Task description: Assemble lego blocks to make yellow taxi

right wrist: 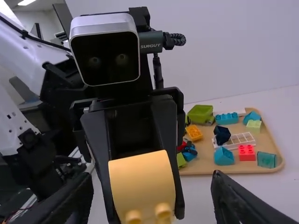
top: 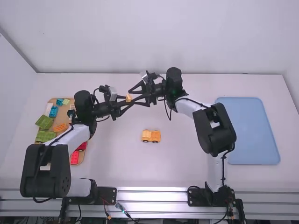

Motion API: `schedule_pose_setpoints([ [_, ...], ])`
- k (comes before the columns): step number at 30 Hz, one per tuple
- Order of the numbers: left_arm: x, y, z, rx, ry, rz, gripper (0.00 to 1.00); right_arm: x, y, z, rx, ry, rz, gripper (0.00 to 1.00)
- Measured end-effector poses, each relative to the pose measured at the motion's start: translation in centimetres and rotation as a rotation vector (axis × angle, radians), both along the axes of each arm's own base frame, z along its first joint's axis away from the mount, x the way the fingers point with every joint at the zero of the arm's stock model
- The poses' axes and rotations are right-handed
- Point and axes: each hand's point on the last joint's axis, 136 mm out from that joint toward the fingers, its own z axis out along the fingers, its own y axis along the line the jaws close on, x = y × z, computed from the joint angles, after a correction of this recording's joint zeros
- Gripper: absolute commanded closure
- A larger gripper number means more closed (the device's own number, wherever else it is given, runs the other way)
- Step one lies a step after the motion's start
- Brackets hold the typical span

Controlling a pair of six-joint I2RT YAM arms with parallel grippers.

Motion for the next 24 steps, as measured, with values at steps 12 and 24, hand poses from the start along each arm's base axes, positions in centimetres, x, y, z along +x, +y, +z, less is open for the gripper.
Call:
schedule_pose_setpoints([
  [12,0.3,0.1,-0.4,0.012,0.009,0.020,0.91,-0.2,-0.1,0.0,0.008,-0.029,0.014,0.12],
  [24,0.1,-0.5,-0.3,0.023,-0.018,0.004,0.97,-1.3,1.0,0.0,0.015,-0.048,0.046,0.35],
])
